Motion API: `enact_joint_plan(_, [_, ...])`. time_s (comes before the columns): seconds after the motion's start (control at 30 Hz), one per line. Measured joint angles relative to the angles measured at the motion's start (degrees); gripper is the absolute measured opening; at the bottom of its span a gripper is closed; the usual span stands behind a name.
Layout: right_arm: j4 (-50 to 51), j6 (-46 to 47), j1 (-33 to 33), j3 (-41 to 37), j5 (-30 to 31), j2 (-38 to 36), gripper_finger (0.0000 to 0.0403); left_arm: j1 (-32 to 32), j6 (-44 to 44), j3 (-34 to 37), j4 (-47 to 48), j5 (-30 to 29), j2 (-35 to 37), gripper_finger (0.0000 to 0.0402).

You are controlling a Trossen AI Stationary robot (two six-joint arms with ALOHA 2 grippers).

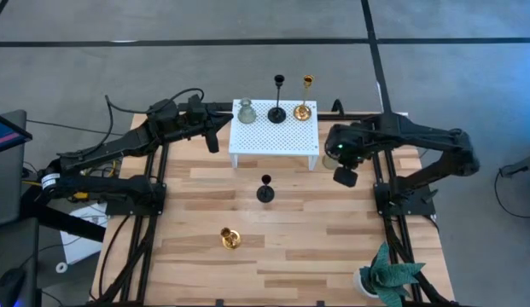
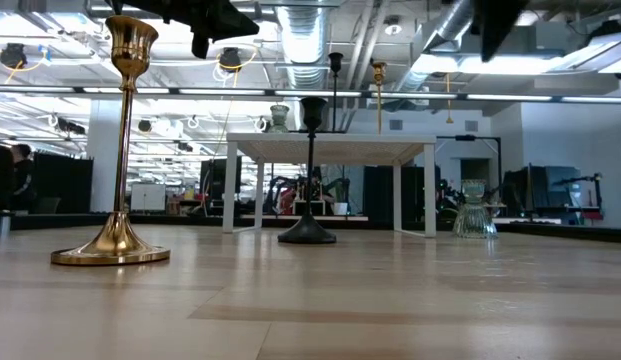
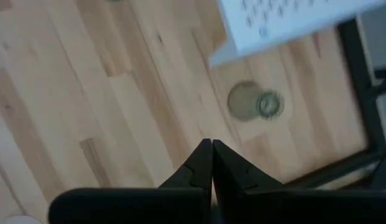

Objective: Pick & Place candle stick holders
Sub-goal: Align the transparent candle holder with the transparent candle holder on the shelf

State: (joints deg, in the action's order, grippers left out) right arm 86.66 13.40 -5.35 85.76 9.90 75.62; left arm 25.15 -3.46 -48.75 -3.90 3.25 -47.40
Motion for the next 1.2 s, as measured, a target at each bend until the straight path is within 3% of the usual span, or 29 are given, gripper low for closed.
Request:
enact_joint_plan(0.27, [-15.4,1.7,-4.1,-16.3,-4.1,-14.8,0.0,0.0,0.1,0.0,0.0,0.0,0.0,0.0011])
enact_joint_plan(0.47, [-18.4,1.7,-7.6,-22.6,-4.0,-20.6,0.0,0.0,0.1,0.0,0.0,0.0,0.0,0.0011])
enact_joint_plan(0.7, [-26.7,1.7,-10.4,-31.1,-3.4,-19.8,0.0,0.0,0.1,0.0,0.0,0.0,0.0,0.0011])
enact_joint_plan(0.83, [-28.9,1.7,-11.7,-34.7,0.0,-17.2,0.0,0.0,0.2,0.0,0.0,0.0,0.0,0.0011])
enact_joint_plan(1.2, [-33.8,-9.2,-11.4,-36.0,0.7,-10.9,0.0,0.0,0.2,0.0,0.0,0.0,0.0,0.0011])
